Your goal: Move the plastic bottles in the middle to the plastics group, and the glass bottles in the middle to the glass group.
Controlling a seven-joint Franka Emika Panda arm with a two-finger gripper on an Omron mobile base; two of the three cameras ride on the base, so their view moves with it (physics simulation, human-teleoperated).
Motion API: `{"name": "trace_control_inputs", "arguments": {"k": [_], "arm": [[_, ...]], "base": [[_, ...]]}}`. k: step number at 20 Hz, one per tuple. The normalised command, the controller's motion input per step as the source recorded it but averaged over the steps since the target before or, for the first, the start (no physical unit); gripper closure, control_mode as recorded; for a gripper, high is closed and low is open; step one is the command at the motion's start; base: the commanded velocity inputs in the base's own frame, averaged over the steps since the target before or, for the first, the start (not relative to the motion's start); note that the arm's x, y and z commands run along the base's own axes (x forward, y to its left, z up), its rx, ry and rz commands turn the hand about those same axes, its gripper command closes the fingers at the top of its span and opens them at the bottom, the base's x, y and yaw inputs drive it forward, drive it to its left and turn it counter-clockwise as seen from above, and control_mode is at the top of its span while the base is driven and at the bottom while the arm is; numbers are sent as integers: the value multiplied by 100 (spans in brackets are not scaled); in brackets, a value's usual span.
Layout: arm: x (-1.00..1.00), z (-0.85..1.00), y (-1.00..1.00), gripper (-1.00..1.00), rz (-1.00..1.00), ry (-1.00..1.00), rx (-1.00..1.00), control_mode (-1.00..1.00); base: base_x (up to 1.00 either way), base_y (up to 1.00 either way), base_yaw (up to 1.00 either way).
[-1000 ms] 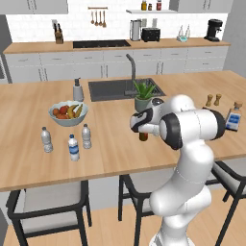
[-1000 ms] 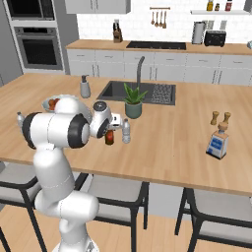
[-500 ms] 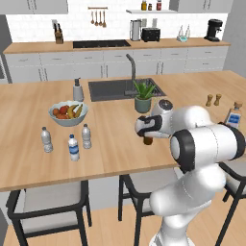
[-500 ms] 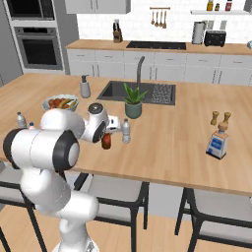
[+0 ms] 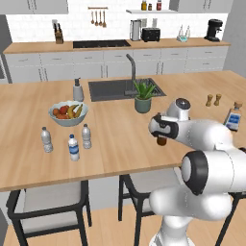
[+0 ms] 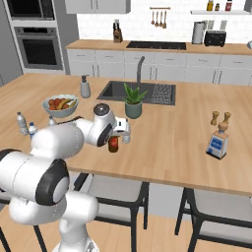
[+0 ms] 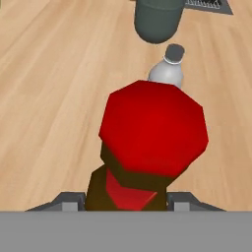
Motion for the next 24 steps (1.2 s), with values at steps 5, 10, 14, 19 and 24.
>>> {"name": "trace_control_inputs", "arguments": {"k": [5,10,14,19,24], "arm": [[-6,28,-97,100,-4,5,0,-100],[-9,13,-100,100,-5,2,0,-100],[-17,0,-97,100,-1,-1,-1,-100],[-1,0,-82,100,0,0,-5,-100],[0,0,-73,100,0,0,-7,-100]], "base": [[0,0,0],[0,0,0],[0,0,0],[0,0,0],[0,0,0]]}}
